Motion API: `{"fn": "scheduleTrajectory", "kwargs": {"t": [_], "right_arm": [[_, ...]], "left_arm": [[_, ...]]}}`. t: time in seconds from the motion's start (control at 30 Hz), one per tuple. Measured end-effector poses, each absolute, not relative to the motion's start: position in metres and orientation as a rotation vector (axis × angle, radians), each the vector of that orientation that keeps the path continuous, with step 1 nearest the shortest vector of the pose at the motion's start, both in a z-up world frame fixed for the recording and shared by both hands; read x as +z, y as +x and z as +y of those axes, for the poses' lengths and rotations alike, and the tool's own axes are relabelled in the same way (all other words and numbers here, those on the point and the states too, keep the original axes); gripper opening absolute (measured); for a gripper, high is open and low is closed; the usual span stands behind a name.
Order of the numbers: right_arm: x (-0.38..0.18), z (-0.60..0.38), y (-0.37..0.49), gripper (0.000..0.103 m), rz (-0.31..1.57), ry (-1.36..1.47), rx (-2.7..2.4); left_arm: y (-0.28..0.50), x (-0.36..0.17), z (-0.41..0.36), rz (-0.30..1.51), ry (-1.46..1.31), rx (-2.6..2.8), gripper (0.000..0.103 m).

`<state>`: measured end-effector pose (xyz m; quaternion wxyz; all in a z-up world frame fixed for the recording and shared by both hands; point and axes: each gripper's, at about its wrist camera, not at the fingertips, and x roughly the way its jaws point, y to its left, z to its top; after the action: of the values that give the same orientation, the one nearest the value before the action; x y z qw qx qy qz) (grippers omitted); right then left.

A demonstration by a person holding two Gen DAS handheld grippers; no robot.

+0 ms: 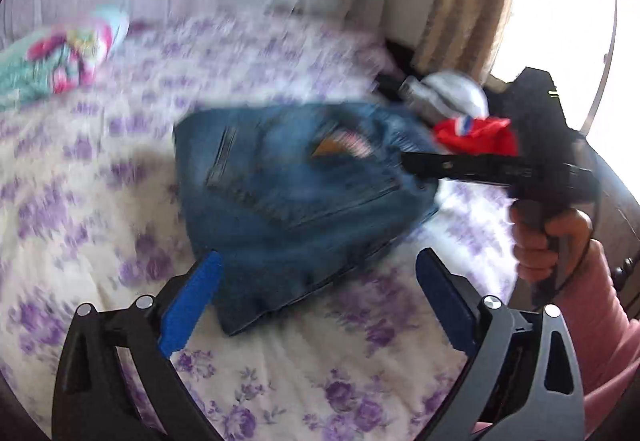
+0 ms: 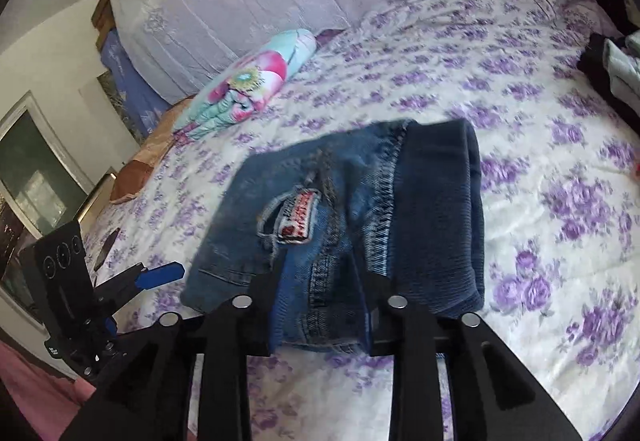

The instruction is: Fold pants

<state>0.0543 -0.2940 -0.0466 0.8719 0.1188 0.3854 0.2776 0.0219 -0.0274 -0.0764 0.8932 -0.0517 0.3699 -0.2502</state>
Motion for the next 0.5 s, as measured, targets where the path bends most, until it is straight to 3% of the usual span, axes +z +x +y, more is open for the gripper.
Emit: {"fn": "scheduleTrajectory", "kwargs": {"t": [0.1,0.13,0.17,0.23,0.33,0.5], "right_arm": [[-0.041,-0.304,0.046,0.029,0.783,0.298,0.613],[-0.033,-0.308,0.041,0.041,0.761,0.308,0.629],[-0.027,-0.312,0.038,0.061,0.739,0.323,0.636],[-0.012,-0.329,0.033,0.088,0.667,0.344,0.554],[-0.007,-0.350,0.044,0.089,0.644,0.369,0.481],[-0.045,-0.379,0.088,0.090,0.832,0.514,0.503]], "left_arm": [[0.028,-0.090,-0.031,0.834,-0.051,-0.450,0.095],[0.029,-0.086,-0.028,0.841,-0.063,-0.466,0.095],[0.030,-0.076,-0.021,0.834,-0.103,-0.489,0.095],[0.036,-0.061,-0.008,0.814,-0.162,-0.490,0.096],[0.062,-0.054,0.011,0.857,-0.269,-0.476,0.097],[0.095,-0.084,0.017,1.047,-0.409,-0.479,0.097]]}}
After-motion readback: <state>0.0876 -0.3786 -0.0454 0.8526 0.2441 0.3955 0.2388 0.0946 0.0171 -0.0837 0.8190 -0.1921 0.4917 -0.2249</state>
